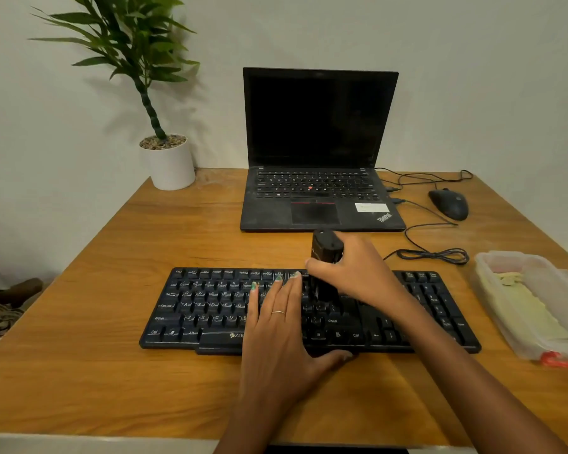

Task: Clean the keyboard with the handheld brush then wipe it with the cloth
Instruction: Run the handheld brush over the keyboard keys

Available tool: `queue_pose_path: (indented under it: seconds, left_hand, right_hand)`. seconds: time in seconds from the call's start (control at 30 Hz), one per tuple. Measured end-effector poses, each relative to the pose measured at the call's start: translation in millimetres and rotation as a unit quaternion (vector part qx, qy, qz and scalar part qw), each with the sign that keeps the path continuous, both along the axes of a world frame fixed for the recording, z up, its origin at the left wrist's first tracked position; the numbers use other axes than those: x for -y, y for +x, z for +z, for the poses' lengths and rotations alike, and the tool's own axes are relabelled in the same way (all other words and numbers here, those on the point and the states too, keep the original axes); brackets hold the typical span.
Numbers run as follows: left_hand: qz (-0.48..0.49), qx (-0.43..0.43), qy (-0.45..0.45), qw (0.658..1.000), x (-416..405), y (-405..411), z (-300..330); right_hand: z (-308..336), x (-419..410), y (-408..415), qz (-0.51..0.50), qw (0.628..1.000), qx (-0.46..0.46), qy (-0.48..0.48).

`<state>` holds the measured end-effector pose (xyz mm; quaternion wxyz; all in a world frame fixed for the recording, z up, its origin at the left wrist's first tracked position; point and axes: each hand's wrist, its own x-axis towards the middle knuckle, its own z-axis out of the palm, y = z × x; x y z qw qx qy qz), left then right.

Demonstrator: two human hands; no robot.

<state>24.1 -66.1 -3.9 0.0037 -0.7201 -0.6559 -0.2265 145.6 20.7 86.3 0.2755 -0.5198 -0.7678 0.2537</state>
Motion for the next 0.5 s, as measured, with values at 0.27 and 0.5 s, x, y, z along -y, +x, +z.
queue_pose_path:
  seconds: [0.27, 0.5]
  left_hand:
    - [0.002, -0.002, 0.001, 1.000, -1, 1, 1]
    - [0.001, -0.001, 0.007, 1.000, 0, 0, 0]
  right_hand:
    - [2, 4, 0, 0.004, 1.000, -0.001, -0.018]
    - [3, 8, 1, -0.038, 0.999, -0.011, 0.019]
